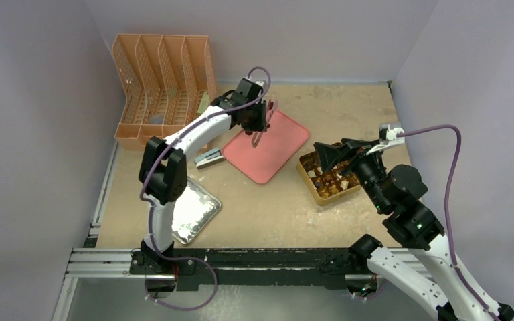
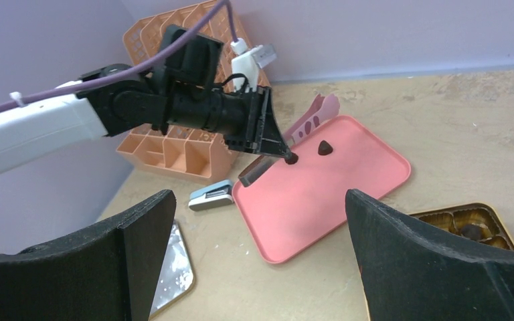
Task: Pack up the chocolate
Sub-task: Pick up the fake chocolate from the plate.
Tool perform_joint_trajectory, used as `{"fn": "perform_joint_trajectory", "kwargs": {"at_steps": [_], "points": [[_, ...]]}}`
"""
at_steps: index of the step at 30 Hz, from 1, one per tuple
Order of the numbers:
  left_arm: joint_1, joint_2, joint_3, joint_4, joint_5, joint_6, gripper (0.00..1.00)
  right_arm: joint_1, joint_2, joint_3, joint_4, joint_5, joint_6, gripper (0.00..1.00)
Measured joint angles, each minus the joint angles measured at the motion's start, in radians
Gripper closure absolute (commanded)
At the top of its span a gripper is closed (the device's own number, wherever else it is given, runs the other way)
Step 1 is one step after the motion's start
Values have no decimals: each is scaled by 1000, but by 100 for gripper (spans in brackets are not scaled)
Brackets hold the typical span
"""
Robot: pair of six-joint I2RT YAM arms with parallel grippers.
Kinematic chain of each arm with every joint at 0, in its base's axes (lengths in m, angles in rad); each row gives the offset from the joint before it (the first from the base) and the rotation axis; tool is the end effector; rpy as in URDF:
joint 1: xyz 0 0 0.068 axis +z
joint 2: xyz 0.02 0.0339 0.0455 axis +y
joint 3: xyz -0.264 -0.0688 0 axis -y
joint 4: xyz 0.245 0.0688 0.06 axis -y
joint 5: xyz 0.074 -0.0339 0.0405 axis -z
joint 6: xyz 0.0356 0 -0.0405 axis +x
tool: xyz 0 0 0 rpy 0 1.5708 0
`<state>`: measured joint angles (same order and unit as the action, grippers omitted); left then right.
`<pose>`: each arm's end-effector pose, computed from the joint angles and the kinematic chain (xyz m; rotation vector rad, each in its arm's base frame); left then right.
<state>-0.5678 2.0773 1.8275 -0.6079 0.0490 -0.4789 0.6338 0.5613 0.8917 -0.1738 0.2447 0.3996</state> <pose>0.3970 -0.2553 0.2591 0.1338 2.4948 -0.5181 0.0986 0.0617 0.4072 0.0375 1.4533 0.6781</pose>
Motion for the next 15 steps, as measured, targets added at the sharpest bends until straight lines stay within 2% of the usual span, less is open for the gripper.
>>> {"fn": "perform_joint_trajectory", "kwargs": {"at_steps": [8,15], "points": [[-21,-159,-142,41,101,-12,81,0,-8,0,-2,0,1,1],[-124,-257,-257,52,177,-4,80,0,-18,0,-17,5,5,1]]}}
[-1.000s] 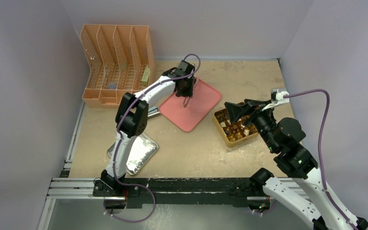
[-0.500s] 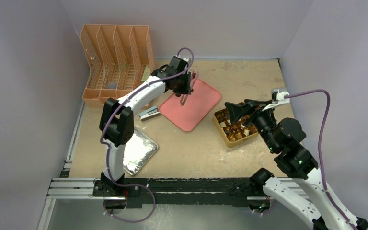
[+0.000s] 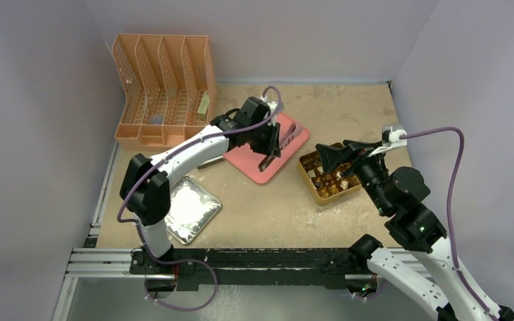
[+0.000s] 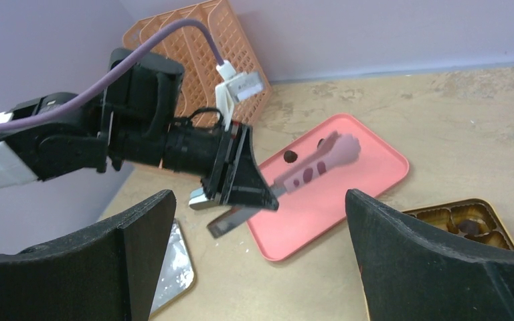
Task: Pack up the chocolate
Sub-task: Pick up the fake chocolate from the plate, then place the fake chocolate in the packing box.
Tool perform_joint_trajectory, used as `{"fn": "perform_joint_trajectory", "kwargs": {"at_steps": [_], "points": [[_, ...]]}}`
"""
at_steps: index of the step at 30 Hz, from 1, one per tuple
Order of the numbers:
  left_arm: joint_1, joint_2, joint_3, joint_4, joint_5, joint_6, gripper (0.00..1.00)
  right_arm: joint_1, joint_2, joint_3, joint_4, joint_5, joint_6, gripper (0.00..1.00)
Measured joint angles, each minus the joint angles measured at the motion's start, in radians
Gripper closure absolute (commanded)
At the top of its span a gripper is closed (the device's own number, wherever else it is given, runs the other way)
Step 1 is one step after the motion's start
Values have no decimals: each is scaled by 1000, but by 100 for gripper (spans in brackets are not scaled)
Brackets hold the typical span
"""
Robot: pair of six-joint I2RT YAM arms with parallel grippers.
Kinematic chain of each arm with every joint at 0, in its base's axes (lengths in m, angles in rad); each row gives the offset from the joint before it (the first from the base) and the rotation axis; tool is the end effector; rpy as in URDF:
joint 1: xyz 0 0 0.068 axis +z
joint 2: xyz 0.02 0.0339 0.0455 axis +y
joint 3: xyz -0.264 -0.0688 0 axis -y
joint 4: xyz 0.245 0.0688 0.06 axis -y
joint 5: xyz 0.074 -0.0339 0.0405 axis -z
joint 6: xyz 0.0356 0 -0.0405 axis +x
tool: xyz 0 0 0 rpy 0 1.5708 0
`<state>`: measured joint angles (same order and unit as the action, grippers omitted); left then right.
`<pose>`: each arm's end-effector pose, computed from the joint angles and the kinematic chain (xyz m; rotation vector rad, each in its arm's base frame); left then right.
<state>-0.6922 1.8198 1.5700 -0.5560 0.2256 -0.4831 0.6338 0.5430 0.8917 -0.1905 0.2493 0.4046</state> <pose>0.3125 -0.2694 0.2885 0.3755 2.4833 -0.7961 0.0945 0.0586 0.4071 0.0454 1.4518 0.6795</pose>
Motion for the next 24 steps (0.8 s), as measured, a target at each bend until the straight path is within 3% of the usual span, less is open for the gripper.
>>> {"fn": "perform_joint_trajectory", "kwargs": {"at_steps": [6,12,24], "points": [[-116,-81,-101,-2,58,12,79,0,-3,7,-22,5,3,1],[-155,-151,-199,19,109,4,78,0,-9,12,-49,27,2,1],[-296,-166,-241,85,180,-5,75,0,-15,17,-53,31,2,1]]}}
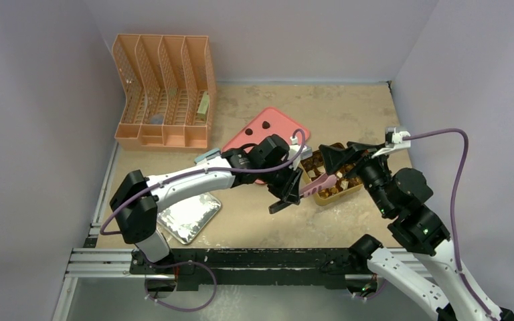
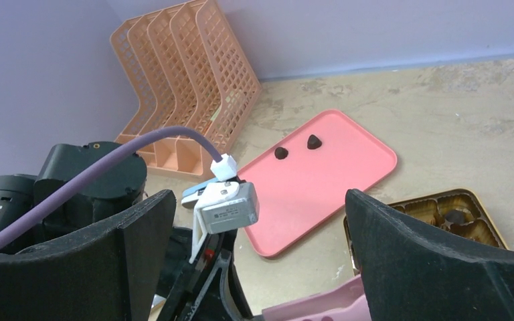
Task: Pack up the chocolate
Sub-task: Place the fake chocolate in the packing box.
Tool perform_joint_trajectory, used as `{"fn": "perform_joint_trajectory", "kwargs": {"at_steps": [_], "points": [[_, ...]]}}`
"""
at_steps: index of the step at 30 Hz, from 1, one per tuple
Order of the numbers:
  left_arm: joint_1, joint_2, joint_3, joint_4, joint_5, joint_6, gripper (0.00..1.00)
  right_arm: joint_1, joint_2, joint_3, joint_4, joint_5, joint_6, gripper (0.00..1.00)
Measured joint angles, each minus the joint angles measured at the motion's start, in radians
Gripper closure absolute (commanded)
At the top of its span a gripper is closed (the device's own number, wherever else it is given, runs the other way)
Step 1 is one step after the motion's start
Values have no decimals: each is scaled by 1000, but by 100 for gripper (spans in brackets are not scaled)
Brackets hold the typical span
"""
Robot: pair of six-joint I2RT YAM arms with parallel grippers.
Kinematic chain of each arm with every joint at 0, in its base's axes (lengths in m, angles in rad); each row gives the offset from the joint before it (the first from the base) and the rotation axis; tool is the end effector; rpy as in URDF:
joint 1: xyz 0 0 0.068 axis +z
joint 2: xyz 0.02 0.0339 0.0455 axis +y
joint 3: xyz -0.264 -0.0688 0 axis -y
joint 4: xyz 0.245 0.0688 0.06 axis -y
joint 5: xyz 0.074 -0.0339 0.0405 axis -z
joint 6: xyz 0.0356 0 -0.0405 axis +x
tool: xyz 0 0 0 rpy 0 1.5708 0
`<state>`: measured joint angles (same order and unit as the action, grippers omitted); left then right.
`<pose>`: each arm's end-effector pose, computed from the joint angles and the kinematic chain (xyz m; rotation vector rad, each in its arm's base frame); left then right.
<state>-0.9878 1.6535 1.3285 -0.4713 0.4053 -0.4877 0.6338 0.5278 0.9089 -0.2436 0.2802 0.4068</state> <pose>0.1908 -0.3148 0.2789 0.8572 2.4730 -1.1120 0.0898 0.0538 0.4081 0.0691 1.4699 0.6512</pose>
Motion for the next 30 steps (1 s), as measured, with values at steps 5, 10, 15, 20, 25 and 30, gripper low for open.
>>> {"fn": "perform_joint_trajectory", "kwargs": {"at_steps": [5,10,15,20,25,30], "points": [[-21,10,-2,23,10,-3,74,0,-9,0,-7,2,0,1],[-23,47,-7,41,10,-10,73,0,-22,1,-8,17,0,1],[-24,93,-7,44,9,-10,71,0,-23,1,-8,18,0,1],[-26,113,-7,40,5,-8,68,0,-25,1,-8,18,0,1],[-28,121,-7,36,-1,-6,66,0,-25,1,-8,19,0,1],[-28,133,-7,32,-6,0,66,0,-25,1,-7,19,0,1]]}}
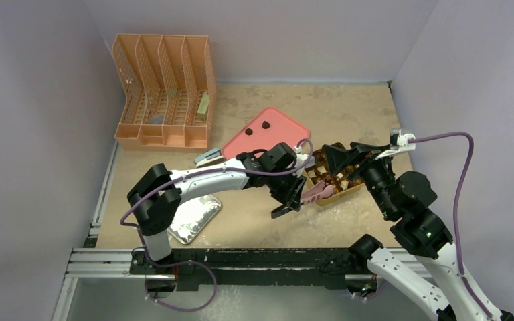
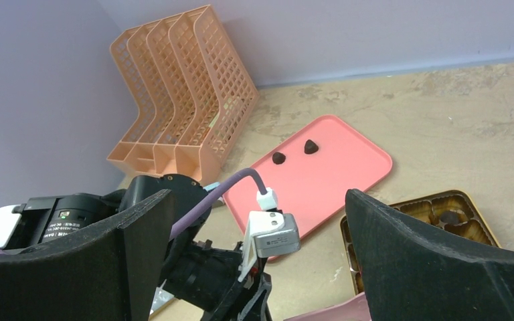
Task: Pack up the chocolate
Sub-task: Place the fake chocolate in the packing box, then place the clamp at the center of the board.
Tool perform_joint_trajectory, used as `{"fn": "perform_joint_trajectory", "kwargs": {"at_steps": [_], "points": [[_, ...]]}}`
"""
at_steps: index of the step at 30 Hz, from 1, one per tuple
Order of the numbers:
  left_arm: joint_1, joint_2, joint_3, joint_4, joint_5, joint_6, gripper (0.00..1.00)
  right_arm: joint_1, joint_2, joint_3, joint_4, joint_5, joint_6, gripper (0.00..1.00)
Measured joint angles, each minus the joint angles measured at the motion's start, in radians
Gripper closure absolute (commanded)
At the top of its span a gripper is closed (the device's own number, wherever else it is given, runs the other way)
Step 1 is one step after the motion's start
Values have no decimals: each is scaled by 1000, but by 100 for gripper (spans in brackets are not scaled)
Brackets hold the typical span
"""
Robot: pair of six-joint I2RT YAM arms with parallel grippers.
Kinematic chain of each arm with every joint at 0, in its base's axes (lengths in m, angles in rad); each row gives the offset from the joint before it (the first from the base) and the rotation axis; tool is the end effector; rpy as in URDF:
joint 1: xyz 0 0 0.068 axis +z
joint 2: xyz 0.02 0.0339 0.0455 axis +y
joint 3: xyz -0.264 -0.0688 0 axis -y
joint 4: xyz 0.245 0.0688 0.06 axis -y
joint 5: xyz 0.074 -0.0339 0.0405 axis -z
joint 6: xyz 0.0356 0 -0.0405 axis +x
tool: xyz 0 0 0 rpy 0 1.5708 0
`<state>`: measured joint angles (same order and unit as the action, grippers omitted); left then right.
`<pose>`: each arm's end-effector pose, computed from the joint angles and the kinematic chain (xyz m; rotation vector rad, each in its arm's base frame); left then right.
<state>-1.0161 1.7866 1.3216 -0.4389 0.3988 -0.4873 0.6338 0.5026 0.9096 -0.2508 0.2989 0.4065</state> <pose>0.1929 -0.3375 0.2312 0.8971 2.5828 -1.0478 0.0840 0.0488 0.4096 0.0882 1.4505 0.6451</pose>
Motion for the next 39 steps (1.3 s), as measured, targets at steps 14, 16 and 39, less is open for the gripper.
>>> {"fn": "perform_joint_trajectory", "kwargs": {"at_steps": [14,16,39], "points": [[0,-97,-8,-26,-152,-13,66,0,0,0,0,0,0,1],[0,-148,-25,-26,-183,-20,66,0,0,0,0,-1,0,1],[0,-179,-277,6,-407,-45,63,0,21,0,2,-1,1,1]]}}
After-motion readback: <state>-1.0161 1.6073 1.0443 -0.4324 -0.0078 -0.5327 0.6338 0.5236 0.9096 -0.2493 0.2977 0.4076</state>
